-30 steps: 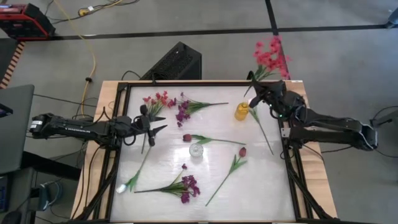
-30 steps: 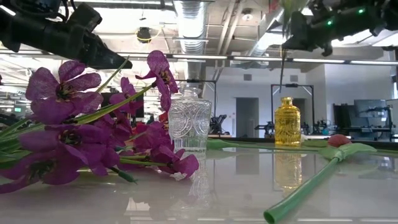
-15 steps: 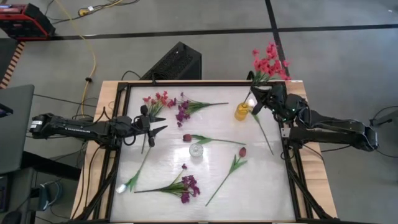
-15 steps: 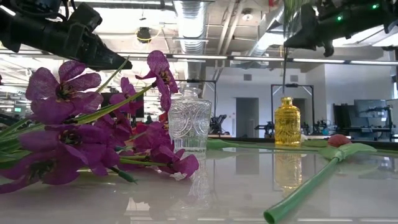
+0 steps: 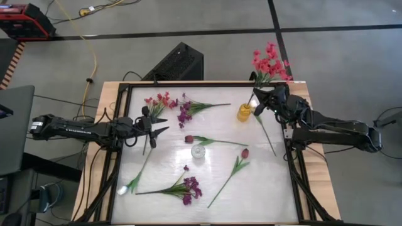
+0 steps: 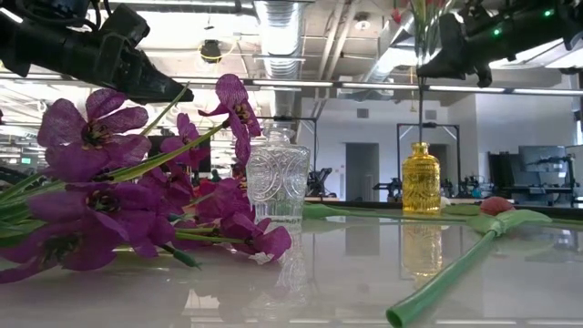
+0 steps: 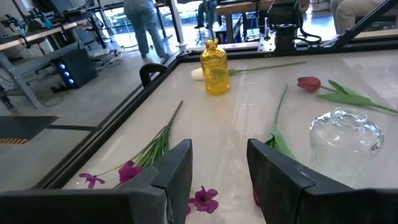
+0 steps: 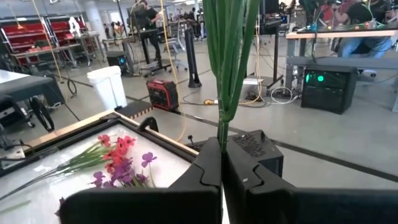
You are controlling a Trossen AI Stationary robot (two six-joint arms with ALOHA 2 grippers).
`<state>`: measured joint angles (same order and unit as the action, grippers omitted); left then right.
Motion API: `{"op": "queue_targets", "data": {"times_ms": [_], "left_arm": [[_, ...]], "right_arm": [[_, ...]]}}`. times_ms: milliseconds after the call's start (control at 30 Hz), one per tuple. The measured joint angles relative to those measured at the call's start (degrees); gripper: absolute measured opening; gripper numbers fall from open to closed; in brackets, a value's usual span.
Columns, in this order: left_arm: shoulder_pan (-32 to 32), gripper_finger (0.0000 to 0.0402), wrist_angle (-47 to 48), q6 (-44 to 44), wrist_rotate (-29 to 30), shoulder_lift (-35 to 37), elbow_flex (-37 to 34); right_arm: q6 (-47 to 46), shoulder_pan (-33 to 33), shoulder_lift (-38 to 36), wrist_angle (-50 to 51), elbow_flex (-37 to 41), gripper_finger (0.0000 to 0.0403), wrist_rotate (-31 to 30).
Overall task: Sort flowers into vase by color
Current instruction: Put the bottom pink flowers into the transparent vase
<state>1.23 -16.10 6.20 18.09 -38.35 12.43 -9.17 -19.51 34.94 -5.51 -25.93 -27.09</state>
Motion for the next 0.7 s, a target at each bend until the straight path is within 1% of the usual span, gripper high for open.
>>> {"op": "queue_targets", "data": {"times_ms": [133, 367, 500, 700], "left_arm": [[-0.02, 0.0144, -0.01, 0.00, 0.02, 0.00, 0.00], [-0.02, 0.0144, -0.02, -0.30, 0.07, 0.00, 0.00], [-0.02, 0.0144, 0.23, -0.92, 0.07, 0.00, 0.00], [-0.02, 0.0144, 0.49, -0.90, 0.07, -0.02, 0.00]], "right_arm": [[-0.01, 0.00, 1.17, 0.80, 0.00, 0.0024, 0.00], [-0.87, 0.00, 6.79, 0.68, 0.00, 0.0027, 0.09], [-0.95, 0.00, 8.34, 1.05, 0.00, 0.0046, 2.02], [-4.01, -0.23, 8.48, 2.75, 0.00, 0.0079, 1.74]]}}
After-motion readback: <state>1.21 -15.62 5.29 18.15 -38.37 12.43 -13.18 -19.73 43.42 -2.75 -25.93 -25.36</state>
